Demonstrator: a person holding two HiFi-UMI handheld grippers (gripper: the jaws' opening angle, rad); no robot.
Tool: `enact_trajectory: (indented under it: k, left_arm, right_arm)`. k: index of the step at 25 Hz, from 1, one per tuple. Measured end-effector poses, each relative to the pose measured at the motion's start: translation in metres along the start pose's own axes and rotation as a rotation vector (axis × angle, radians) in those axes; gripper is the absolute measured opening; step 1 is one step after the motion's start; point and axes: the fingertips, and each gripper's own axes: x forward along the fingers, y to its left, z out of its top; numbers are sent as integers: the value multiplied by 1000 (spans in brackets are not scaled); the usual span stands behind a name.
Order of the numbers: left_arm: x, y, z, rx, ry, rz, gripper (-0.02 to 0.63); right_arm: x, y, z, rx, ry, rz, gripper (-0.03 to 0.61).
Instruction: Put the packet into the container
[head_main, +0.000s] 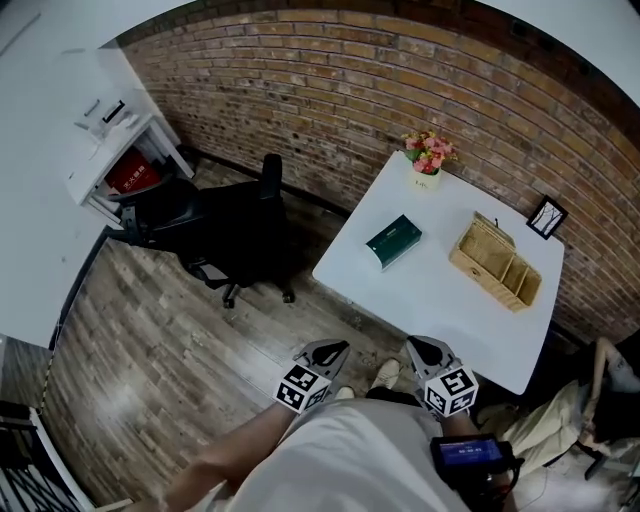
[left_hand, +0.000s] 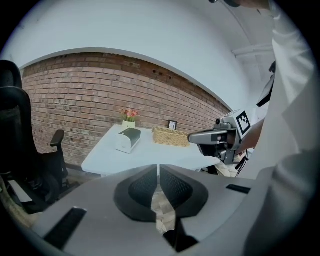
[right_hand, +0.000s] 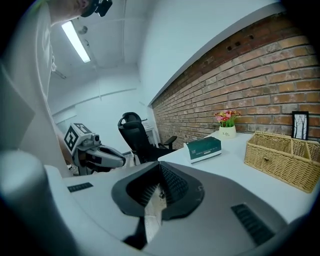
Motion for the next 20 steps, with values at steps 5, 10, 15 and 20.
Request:
enact_trajectory:
  k: [5, 10, 15, 20]
  left_arm:
    - [30, 0, 22, 11, -2, 12, 26]
    - [56, 0, 38, 25, 15, 29, 26]
    - [68, 2, 49, 25, 28, 62, 26]
    - [73, 6, 51, 19, 39, 88, 26]
  right_arm:
    - [9, -31, 7, -12, 12, 37, 12]
    - [15, -62, 10, -22, 28, 62, 12]
    - [22, -82, 12, -60, 48, 102, 12]
    - [32, -97, 12, -103, 70, 122, 12]
